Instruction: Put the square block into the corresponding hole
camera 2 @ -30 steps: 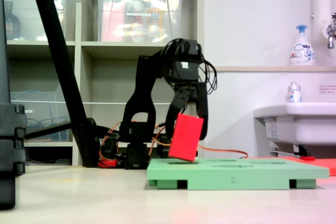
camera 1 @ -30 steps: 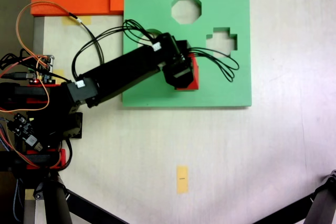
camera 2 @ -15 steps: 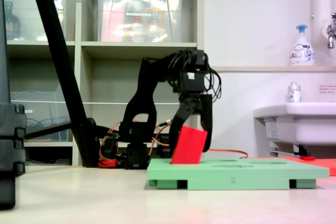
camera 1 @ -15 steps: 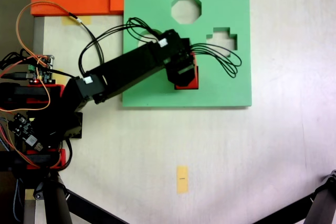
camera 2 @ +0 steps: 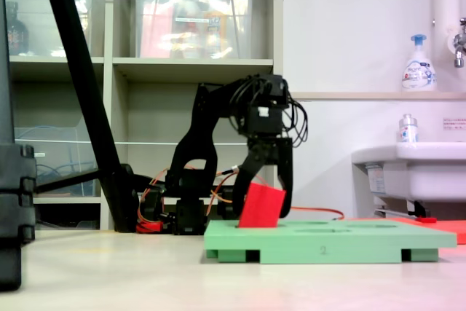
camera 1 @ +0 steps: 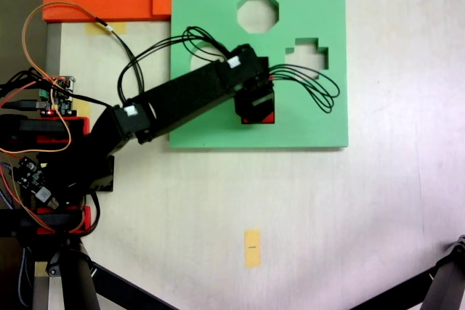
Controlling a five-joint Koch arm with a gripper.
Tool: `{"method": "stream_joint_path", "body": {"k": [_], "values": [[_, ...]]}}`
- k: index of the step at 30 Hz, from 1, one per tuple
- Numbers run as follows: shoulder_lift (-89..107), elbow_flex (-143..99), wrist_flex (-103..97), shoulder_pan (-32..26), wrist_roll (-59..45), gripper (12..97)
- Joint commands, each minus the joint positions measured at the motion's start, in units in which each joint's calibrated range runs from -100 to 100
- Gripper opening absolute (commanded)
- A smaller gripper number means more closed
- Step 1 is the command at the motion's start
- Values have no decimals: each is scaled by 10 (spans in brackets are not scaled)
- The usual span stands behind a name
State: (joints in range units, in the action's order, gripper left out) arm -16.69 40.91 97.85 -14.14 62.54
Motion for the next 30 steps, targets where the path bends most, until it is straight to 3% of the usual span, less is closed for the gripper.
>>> {"method": "stream_joint_path", "body": {"k": [1,3,6,10,13,18,24,30], "values": [[3,10,7,2,-11,559],[26,7,22,2,-11,738],[129,-31,22,5,-13,813],[336,-49,22,8,-36,813],[548,-61,22,16,-121,803],[821,-59,-1,71,-362,601],[914,-114,-71,125,-480,567],[998,-459,-331,154,-527,568]]}}
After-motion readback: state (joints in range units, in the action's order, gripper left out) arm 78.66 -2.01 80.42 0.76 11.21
